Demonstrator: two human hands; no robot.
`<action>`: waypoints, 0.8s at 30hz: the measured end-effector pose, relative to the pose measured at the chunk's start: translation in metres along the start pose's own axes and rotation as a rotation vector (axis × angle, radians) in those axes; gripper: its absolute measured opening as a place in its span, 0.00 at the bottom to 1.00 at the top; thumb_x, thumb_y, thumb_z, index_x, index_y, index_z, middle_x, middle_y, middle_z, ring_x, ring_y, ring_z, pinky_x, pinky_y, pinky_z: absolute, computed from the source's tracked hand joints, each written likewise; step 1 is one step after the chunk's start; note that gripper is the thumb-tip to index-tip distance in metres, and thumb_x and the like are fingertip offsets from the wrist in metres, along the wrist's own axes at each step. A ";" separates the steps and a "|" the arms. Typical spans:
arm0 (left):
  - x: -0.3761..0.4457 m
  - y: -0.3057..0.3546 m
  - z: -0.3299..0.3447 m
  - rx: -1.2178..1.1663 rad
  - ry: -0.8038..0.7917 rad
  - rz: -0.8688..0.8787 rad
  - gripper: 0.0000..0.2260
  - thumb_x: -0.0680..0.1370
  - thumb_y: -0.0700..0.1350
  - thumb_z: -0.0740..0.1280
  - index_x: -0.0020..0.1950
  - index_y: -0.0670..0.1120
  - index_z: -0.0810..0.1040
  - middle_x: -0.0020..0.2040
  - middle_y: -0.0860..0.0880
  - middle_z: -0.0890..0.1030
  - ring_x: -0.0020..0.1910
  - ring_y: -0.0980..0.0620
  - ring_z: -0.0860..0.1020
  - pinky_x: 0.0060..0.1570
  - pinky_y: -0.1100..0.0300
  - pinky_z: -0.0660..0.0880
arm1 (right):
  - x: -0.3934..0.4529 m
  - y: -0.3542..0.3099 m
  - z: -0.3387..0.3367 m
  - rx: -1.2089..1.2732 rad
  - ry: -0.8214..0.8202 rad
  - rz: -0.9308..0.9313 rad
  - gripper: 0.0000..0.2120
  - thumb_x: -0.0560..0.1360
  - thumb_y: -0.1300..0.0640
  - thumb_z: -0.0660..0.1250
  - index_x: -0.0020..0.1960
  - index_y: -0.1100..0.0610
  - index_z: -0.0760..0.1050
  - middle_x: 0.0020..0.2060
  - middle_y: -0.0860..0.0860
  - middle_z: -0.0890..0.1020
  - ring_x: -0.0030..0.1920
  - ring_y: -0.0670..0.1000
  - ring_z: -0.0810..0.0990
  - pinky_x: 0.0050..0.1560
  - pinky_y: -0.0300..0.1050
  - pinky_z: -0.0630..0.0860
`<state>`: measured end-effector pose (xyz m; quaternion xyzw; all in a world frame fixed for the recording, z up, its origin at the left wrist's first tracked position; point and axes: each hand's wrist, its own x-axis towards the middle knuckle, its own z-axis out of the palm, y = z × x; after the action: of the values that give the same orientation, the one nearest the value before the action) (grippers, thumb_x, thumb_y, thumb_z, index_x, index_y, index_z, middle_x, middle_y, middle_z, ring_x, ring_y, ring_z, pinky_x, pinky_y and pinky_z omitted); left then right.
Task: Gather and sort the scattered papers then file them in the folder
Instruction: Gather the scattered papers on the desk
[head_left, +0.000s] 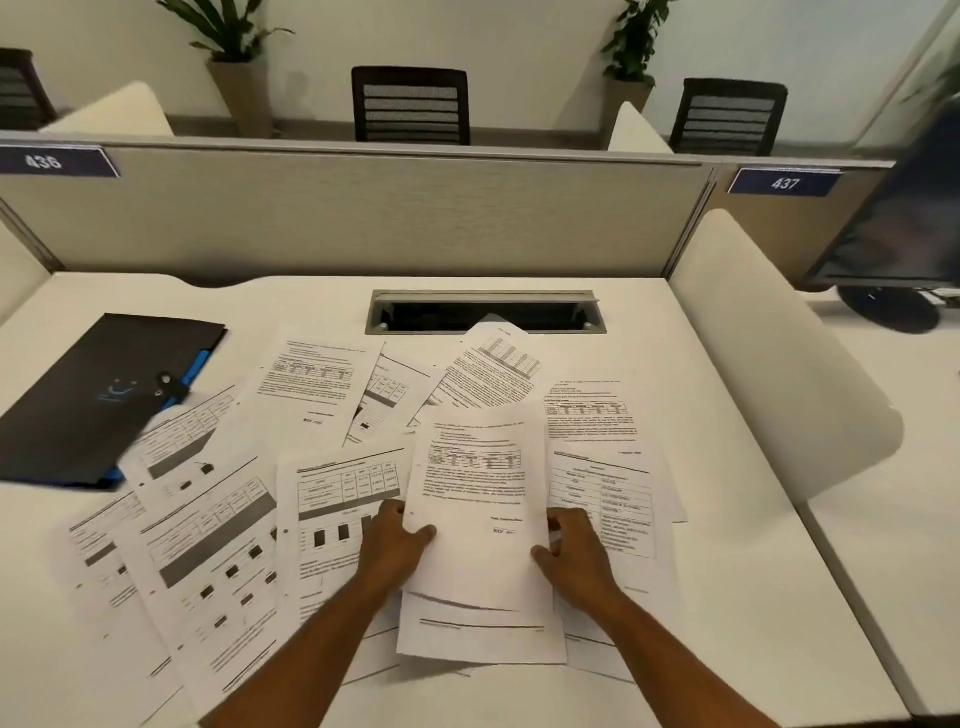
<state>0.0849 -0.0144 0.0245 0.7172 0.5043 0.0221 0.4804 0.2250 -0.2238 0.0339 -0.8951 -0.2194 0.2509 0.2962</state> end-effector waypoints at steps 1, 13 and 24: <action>0.000 0.001 0.000 -0.013 -0.007 -0.006 0.21 0.73 0.47 0.75 0.62 0.45 0.73 0.58 0.46 0.80 0.56 0.46 0.78 0.58 0.49 0.77 | 0.003 -0.001 0.000 0.018 -0.011 -0.009 0.22 0.75 0.54 0.73 0.67 0.52 0.71 0.55 0.46 0.73 0.47 0.45 0.78 0.48 0.37 0.73; -0.012 -0.009 -0.011 -0.049 0.013 0.036 0.24 0.78 0.34 0.64 0.73 0.47 0.65 0.68 0.45 0.73 0.64 0.44 0.73 0.61 0.50 0.73 | -0.003 0.026 -0.014 -0.302 0.361 0.328 0.44 0.75 0.34 0.64 0.80 0.56 0.52 0.80 0.61 0.52 0.80 0.63 0.48 0.77 0.67 0.52; -0.024 -0.008 -0.009 -0.171 -0.130 0.026 0.29 0.74 0.32 0.61 0.72 0.53 0.65 0.64 0.51 0.73 0.59 0.50 0.74 0.55 0.55 0.74 | -0.007 0.021 -0.006 -0.221 0.425 0.312 0.44 0.73 0.34 0.68 0.79 0.54 0.55 0.78 0.60 0.60 0.78 0.62 0.56 0.73 0.62 0.62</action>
<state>0.0632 -0.0258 0.0348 0.6798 0.4591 0.0248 0.5713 0.2281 -0.2459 0.0270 -0.9774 -0.0380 0.0750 0.1938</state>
